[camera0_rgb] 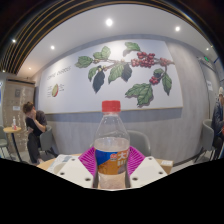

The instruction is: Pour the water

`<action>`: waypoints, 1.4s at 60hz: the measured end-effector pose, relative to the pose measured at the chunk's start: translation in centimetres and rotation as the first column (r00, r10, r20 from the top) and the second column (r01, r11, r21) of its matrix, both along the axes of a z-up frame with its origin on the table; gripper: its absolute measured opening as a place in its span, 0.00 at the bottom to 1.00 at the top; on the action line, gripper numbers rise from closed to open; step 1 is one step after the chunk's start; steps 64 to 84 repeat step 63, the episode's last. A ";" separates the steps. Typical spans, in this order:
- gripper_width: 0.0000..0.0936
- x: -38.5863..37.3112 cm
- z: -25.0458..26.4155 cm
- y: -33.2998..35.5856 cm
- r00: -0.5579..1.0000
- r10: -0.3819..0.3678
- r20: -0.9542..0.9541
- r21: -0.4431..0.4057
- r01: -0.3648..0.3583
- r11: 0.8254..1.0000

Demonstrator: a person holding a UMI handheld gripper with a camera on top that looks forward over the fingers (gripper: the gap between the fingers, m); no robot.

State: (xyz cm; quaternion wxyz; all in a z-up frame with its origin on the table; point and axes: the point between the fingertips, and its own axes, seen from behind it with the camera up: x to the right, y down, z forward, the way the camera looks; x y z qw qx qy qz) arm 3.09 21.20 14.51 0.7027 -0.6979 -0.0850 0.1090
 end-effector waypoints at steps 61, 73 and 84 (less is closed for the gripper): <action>0.91 5.9 -5.6 -20.0 0.994 0.111 0.008 -0.157 -0.108 0.982; 0.91 6.3 -5.8 -20.8 0.994 0.112 0.009 -0.159 -0.109 0.981; 0.91 6.3 -5.8 -20.8 0.994 0.112 0.009 -0.159 -0.109 0.981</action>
